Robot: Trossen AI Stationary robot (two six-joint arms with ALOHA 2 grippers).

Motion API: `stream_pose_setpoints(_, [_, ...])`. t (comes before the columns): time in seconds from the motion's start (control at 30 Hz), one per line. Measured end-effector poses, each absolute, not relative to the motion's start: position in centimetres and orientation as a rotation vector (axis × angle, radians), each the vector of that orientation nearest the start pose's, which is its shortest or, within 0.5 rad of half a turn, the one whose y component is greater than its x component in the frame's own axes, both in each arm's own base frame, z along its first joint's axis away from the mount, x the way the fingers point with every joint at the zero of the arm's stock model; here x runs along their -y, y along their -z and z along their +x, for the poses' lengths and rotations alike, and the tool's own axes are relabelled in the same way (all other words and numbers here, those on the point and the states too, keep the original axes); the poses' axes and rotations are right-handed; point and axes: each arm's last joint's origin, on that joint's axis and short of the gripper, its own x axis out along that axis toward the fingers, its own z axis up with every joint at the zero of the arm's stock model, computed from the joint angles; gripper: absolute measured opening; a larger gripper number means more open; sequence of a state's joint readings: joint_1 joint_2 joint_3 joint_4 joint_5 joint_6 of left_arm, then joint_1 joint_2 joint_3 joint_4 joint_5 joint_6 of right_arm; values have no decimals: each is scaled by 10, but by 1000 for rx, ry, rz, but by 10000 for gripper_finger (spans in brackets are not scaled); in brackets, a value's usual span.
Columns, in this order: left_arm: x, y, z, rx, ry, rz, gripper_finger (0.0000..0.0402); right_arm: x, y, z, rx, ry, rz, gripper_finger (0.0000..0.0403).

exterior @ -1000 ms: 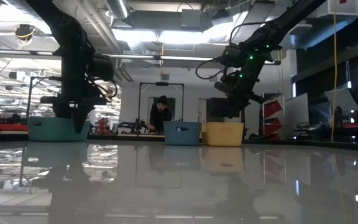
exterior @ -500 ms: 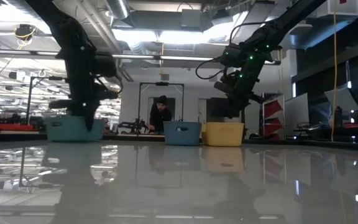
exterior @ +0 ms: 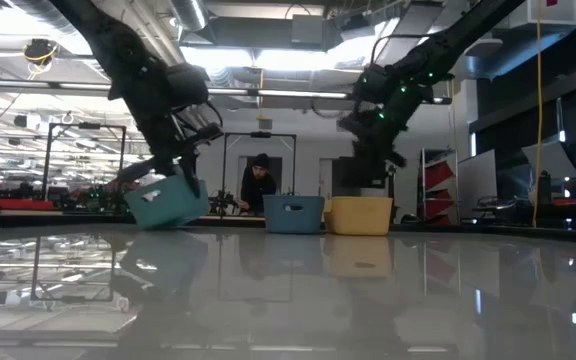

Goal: Sort batteries
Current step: Adjust the bins

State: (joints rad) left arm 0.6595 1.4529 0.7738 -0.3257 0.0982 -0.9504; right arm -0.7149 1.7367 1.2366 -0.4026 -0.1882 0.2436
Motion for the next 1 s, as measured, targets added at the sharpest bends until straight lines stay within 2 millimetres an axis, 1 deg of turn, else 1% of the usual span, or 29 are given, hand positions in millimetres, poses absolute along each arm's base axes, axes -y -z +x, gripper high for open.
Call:
stream_pose_setpoints(0.1, [-162,-171,224,-616,-940,-1252,2,234,-240,300,-590,396,559,0])
stream_pose_setpoints(0.2, [-160,-161,235,-606,-935,-1279,2,226,-266,321,-415,239,463,0])
stream_pose_setpoints(0.27, [-159,-156,243,-587,-924,-1295,2,219,-281,330,-346,180,414,0])
stream_pose_setpoints(0.37, [-156,-153,252,-556,-899,-1313,2,209,-302,341,-302,131,358,0])
stream_pose_setpoints(0.5, [-152,-153,257,-520,-908,-1317,2,200,-322,341,-279,76,294,0])
stream_pose_setpoints(0.63, [-150,-154,260,-512,-907,-1331,1,197,-333,331,-277,80,292,0])
stream_pose_setpoints(0.7, [-148,-154,261,-505,-906,-1332,1,199,-337,325,-275,92,294,0])
stream_pose_setpoints(0.87, [-148,-154,263,-478,-920,-1338,1,198,-338,319,-312,91,281,0])
stream_pose_setpoints(1.0, [-158,-153,265,-449,-935,-1338,0,193,-335,320,-346,75,282,0])
